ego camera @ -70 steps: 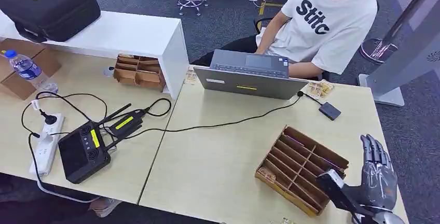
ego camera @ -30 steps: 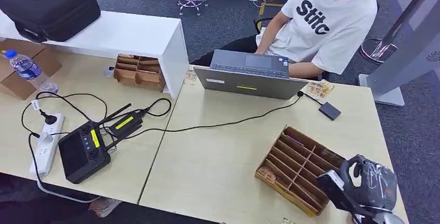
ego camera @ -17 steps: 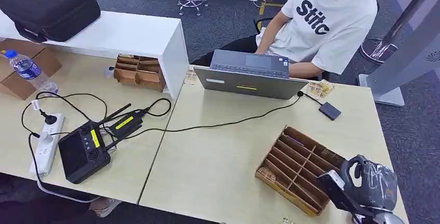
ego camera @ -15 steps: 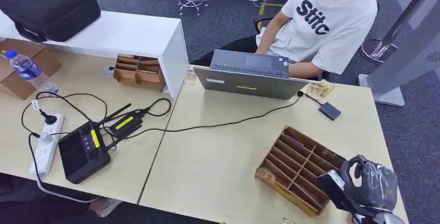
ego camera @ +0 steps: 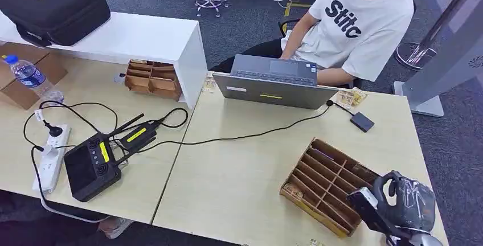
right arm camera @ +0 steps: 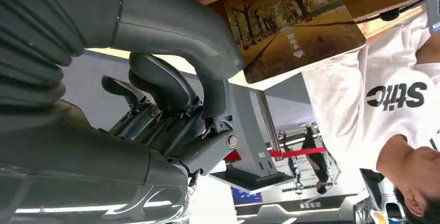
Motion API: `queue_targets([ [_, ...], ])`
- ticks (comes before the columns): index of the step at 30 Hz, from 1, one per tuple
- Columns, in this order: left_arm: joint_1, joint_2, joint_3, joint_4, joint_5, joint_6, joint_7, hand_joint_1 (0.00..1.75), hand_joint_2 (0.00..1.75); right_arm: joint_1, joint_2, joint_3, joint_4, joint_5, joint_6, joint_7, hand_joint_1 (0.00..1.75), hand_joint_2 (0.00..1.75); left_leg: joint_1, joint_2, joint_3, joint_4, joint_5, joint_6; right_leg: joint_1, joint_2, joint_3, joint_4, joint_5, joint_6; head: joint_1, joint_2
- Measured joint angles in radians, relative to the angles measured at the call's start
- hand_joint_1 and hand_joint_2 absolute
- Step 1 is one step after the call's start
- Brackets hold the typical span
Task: Pass the card to the sensor for recognition and then transmit it.
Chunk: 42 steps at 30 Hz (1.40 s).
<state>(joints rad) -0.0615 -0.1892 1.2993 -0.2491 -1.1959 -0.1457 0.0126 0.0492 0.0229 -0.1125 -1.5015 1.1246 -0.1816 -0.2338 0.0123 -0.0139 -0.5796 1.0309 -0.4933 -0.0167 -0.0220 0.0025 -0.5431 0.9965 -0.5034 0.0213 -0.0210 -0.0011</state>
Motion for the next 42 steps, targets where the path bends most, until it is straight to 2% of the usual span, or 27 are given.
queue_targets([
  [1,0.000,0.000,0.000,0.000,0.000,0.000,0.000,0.00,1.75,0.000,0.000,0.000,0.000,0.000,0.000,0.000,0.84,1.75,0.000,0.000,0.000,0.000,0.000,0.000,0.000,0.000,0.000,0.000,0.000,0.000,0.000,0.000],
  [2,0.000,0.000,0.000,0.000,0.000,0.000,0.000,0.00,1.75,0.000,0.000,0.000,0.000,0.000,0.000,0.000,0.07,1.75,0.000,0.000,0.000,0.000,0.000,0.000,0.000,0.000,0.000,0.000,0.000,0.000,0.000,0.000],
  [3,0.000,0.000,0.000,0.000,0.000,0.000,0.000,0.00,1.75,0.000,0.000,0.000,0.000,0.000,0.000,0.000,0.00,1.75,0.000,0.000,0.000,0.000,0.000,0.000,0.000,0.000,0.000,0.000,0.000,0.000,0.000,0.000],
  [42,0.000,0.000,0.000,0.000,-0.005,0.001,0.000,0.00,1.75,0.011,0.021,0.000,-0.012,0.003,0.009,-0.021,0.00,1.75,0.000,0.000,0.000,0.000,0.000,0.000,0.000,0.000,0.000,0.000,0.000,0.000,0.000,0.000],
])
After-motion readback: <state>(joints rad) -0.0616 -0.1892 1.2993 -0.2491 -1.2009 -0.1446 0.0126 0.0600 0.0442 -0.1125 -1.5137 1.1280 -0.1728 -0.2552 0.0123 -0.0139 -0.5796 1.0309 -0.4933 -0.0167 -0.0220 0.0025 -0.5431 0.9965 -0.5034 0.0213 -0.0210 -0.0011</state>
